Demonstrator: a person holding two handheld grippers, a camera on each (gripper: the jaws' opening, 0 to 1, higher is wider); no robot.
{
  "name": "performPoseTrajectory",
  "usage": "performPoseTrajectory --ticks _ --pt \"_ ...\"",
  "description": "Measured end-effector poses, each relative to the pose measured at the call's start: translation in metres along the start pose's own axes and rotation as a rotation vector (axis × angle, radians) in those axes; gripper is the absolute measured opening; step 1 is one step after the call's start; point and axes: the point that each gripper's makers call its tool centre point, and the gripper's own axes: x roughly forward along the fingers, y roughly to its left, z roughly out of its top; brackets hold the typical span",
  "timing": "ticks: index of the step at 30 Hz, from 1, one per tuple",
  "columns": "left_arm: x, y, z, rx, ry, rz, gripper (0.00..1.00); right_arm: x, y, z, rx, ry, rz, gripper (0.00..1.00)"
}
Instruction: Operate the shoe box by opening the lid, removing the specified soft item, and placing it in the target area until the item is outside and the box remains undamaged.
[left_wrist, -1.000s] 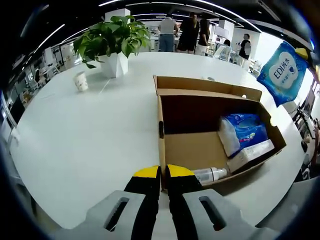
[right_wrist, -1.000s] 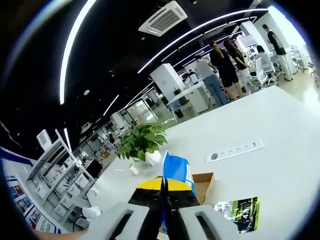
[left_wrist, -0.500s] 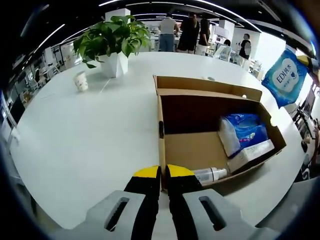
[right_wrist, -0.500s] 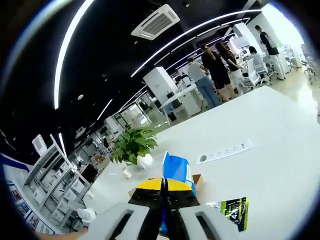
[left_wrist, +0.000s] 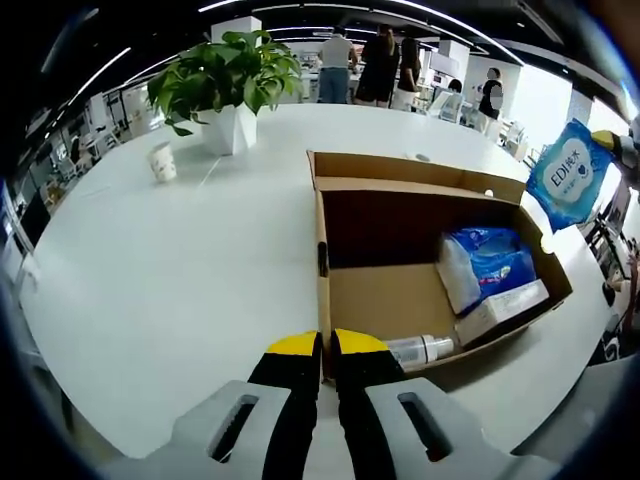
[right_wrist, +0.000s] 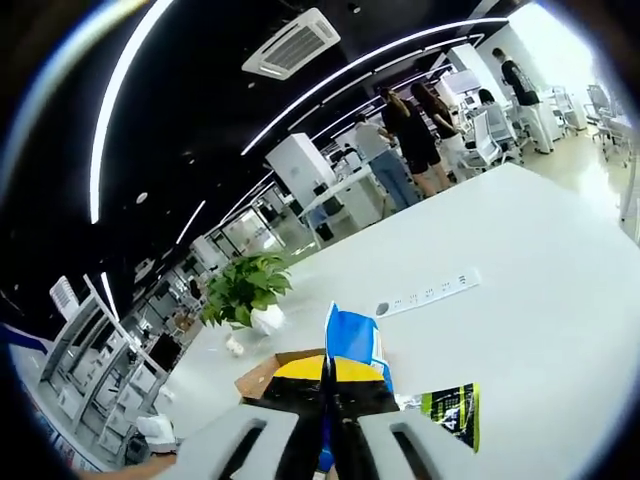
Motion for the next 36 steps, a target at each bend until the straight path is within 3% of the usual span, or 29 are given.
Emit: performPoseTrajectory --ticks 17,26,36 --pt "0.001 -0.001 0.000 -0.010 0.004 0.003 0.02 0.028 -0.014 -0.037 0.038 0.055 -0.056 0.00" --pt "0.002 0.000 -0.001 -0.014 0.003 0.002 0.02 0.040 -0.015 -0.044 0.049 0.061 -0.065 0.00" --pt "0.002 0.001 -0.001 -0.015 0.005 0.004 0.02 0.045 -0.027 -0.053 0.169 0.049 -0.071 0.00"
